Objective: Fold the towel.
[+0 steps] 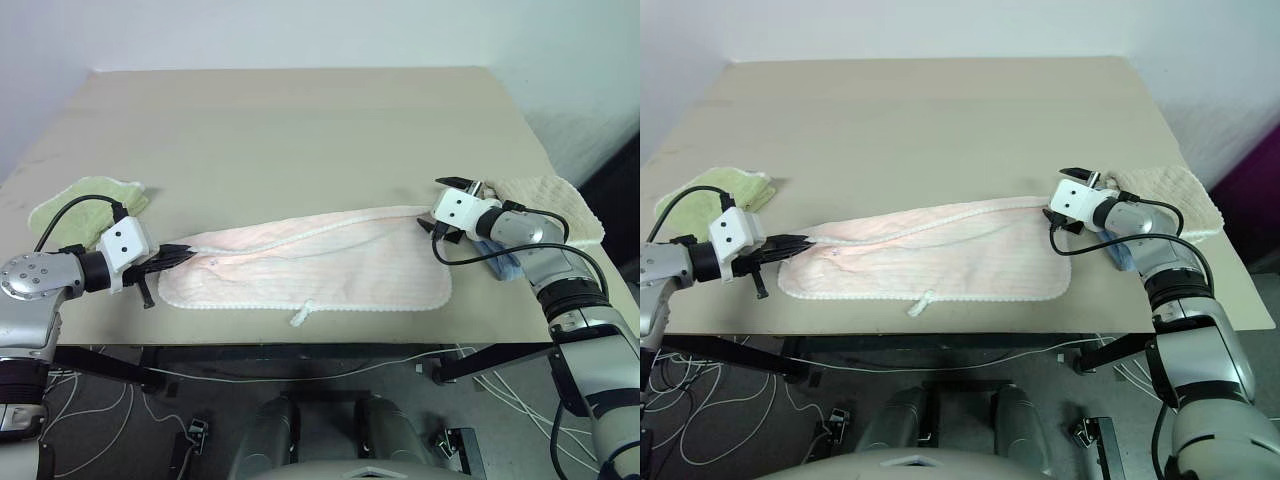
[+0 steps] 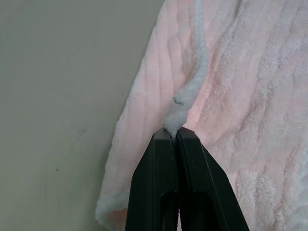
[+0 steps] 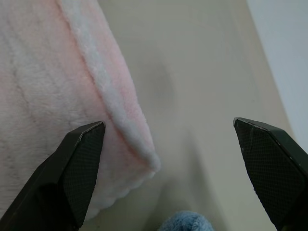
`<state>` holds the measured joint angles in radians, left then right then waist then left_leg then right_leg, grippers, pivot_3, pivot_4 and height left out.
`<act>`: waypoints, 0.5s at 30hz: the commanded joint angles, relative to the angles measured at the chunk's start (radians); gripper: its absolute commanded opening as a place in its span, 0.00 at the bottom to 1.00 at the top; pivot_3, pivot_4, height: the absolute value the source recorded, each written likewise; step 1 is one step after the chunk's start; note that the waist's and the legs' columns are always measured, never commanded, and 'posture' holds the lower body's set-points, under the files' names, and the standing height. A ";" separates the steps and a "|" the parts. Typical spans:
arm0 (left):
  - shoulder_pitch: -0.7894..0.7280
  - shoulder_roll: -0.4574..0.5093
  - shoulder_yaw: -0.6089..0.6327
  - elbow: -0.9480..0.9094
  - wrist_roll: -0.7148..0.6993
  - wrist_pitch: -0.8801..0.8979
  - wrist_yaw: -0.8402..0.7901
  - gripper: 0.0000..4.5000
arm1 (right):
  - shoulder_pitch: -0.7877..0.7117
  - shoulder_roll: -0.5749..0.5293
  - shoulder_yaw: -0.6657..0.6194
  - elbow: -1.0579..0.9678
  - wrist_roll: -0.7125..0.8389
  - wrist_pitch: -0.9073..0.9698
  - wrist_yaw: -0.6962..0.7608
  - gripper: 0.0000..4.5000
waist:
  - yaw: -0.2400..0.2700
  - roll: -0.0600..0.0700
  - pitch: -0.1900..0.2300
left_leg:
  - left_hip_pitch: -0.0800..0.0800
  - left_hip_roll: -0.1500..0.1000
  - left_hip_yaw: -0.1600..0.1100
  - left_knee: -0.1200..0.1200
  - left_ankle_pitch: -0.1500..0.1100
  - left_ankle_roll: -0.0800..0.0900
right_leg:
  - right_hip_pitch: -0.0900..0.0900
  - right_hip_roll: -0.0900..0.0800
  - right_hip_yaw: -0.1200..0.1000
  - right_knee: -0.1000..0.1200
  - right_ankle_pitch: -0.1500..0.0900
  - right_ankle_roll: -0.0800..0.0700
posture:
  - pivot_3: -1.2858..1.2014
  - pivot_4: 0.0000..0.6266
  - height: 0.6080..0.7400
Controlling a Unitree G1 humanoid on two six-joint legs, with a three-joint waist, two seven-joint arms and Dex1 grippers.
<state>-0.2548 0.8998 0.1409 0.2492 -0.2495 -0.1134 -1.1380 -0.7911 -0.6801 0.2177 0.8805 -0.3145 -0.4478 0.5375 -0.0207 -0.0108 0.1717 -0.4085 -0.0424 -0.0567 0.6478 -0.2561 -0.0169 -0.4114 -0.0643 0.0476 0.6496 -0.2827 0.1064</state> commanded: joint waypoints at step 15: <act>0.007 -0.015 0.011 -0.040 -0.005 0.003 0.016 0.00 | -0.017 0.022 0.014 0.050 -0.021 -0.059 -0.007 0.01 | 0.000 0.000 0.000 | 0.000 0.000 0.000 0.000 0.000 0.000 | 0.000 0.000 0.000 0.000 0.000 0.000 | 0.52 0.24 1.00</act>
<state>-0.2474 0.8824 0.1394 0.2341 -0.2492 -0.0999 -1.1275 -0.7996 -0.6574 0.2362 0.9408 -0.3399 -0.4930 0.5304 -0.0210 -0.0108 0.1717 -0.4083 -0.0424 -0.0567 0.6480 -0.2561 -0.0169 -0.4111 -0.0642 0.0476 0.6497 -0.2827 0.1064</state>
